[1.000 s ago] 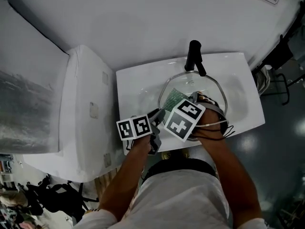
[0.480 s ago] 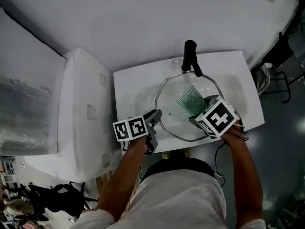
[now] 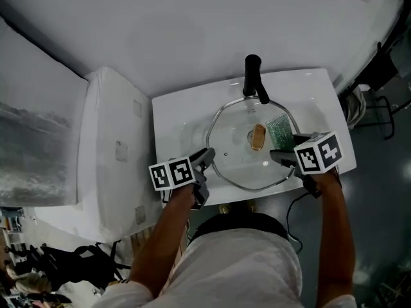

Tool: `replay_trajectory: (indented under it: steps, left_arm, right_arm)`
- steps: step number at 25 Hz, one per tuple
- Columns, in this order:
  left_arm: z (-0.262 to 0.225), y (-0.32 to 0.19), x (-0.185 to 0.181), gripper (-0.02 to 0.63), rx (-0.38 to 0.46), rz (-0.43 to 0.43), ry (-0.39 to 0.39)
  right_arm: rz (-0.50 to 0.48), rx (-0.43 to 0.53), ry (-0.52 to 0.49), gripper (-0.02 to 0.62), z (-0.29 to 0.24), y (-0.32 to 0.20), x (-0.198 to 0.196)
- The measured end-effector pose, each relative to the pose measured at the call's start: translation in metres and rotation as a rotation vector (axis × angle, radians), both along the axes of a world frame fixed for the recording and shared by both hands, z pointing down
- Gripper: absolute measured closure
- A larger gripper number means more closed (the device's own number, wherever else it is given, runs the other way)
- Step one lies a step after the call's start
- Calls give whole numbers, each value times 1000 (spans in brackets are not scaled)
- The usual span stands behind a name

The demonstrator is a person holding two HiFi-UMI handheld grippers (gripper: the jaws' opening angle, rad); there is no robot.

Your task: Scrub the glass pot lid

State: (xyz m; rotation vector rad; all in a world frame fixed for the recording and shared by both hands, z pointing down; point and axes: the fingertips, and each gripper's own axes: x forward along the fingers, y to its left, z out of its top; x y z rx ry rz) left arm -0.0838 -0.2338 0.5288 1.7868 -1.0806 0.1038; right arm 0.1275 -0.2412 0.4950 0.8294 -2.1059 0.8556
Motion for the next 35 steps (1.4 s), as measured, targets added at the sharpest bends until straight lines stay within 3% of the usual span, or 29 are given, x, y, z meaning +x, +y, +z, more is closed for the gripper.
replay_trajectory:
  steps: [3,6,12,16,22,27,35]
  left_arm:
    - [0,0,-1,500,-1,-4,-2]
    - [0,1,-1,500,-4,-7,-2]
    - [0,0,-1,502,-2,-11,-2]
    - [-1,0,-1,503,1,-12,-4]
    - [-1,1,-2,506,2,-15,-12]
    - [0,1,-2,506,2,-18,-11]
    - [0,1,-2,508,0,-20,-13]
  right_arm:
    - [41,-19,-22,247,5,-1,9]
    - [33,36,0,247,-7,2,6]
    - [-137,249,184,247,-55,25,-30]
    - [-255,325,303,247,-62,45,-57]
    - [-424,319,451,247,-28,77,-85]
    - [-509,304,516,247,-1,85,-100]
    - [-579,302,503,247,14,88,-100]
